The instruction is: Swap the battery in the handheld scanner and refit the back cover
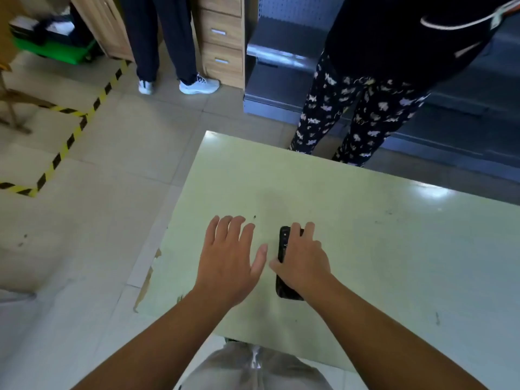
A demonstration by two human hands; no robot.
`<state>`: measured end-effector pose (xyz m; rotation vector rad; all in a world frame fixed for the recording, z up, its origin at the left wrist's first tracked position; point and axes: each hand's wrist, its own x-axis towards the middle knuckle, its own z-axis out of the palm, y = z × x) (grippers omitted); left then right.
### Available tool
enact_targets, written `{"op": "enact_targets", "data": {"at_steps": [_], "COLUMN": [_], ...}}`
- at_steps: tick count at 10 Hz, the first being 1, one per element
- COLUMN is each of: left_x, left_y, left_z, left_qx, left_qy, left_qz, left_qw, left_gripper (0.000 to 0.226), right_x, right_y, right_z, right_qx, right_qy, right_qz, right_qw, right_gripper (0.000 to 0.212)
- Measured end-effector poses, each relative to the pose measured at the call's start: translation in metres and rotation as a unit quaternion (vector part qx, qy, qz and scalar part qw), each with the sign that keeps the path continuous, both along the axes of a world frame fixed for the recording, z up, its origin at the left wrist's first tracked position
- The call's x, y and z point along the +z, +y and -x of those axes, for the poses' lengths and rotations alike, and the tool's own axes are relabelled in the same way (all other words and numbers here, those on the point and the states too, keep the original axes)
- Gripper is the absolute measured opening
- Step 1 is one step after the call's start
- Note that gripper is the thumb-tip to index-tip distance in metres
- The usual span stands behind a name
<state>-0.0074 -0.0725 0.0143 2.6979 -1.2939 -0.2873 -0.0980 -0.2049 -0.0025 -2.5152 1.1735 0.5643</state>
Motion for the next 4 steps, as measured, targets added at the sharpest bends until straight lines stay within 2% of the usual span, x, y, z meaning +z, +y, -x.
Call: {"op": "enact_targets", "data": {"at_steps": [2, 3, 4], "left_x": [-0.024, -0.028, -0.023], "left_y": [0.022, 0.032, 0.037], "left_z": [-0.002, 0.0, 0.006], "left_qx": [0.013, 0.012, 0.014], "left_qy": [0.03, 0.035, 0.038], "left_qz": [-0.036, -0.054, -0.062], "left_qw": [0.999, 0.998, 0.997], "left_gripper": [0.056, 0.057, 0.059], "right_x": [-0.052, -0.054, -0.044], "right_y": [0.009, 0.012, 0.004], "right_z": [0.001, 0.004, 0.005], "right_qx": [0.003, 0.01, 0.016], "right_qy": [-0.003, 0.003, 0.012], "right_qz": [0.019, 0.028, -0.004], "right_qw": [1.0, 1.0, 1.0], "right_gripper": [0.082, 0.087, 0.091]}}
